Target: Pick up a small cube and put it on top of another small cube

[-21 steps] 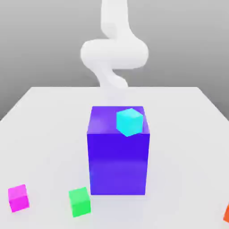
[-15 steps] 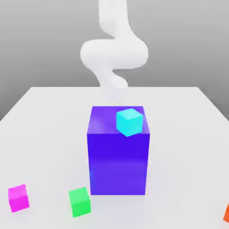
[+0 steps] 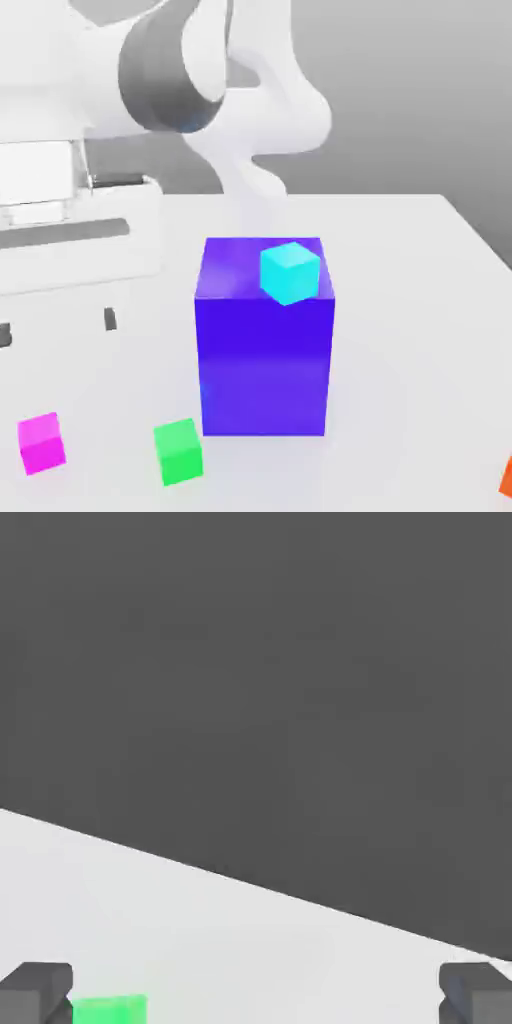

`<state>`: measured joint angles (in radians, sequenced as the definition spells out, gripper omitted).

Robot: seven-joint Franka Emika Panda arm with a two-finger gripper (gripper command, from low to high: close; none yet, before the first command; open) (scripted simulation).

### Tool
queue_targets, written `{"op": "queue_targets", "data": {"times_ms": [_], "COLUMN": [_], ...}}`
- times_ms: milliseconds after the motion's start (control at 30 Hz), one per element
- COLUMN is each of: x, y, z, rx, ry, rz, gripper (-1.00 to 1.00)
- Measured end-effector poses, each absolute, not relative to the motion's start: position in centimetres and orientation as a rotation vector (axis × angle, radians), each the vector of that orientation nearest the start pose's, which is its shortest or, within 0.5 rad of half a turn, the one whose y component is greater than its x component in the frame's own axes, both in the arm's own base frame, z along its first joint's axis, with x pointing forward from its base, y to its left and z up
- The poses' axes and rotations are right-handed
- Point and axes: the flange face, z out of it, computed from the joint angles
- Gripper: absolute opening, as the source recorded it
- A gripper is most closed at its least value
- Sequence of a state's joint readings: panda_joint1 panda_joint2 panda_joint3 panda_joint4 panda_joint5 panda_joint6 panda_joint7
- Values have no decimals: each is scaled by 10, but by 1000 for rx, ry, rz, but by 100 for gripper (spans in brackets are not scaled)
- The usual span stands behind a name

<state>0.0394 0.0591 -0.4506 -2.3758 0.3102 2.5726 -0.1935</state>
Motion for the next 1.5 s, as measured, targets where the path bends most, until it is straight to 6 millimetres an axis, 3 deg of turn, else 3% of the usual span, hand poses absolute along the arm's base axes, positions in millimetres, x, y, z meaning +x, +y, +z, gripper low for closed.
{"op": "queue_targets", "data": {"times_ms": [233,400,433,633,800,867,1033,1200,1367,1500], "x": [422,413,412,412,412,417,432,440,440,438], "y": [-265,-274,-274,-273,-274,-268,-247,-221,-200,-185], "z": [206,138,130,126,179,203,256,297,322,329], "rx": [-3075,-3096,-3095,-3092,-3094,-3123,-3193,-3180,-3083,-2947], "ry": [570,547,549,549,546,428,-39,-532,-997,-1348], "rz": [-40,-3,-1,3,1,-11,-52,-77,-86,-81], "gripper": [0,0,-100,-100,-100,-100,-100,-100,-100,-100]}}
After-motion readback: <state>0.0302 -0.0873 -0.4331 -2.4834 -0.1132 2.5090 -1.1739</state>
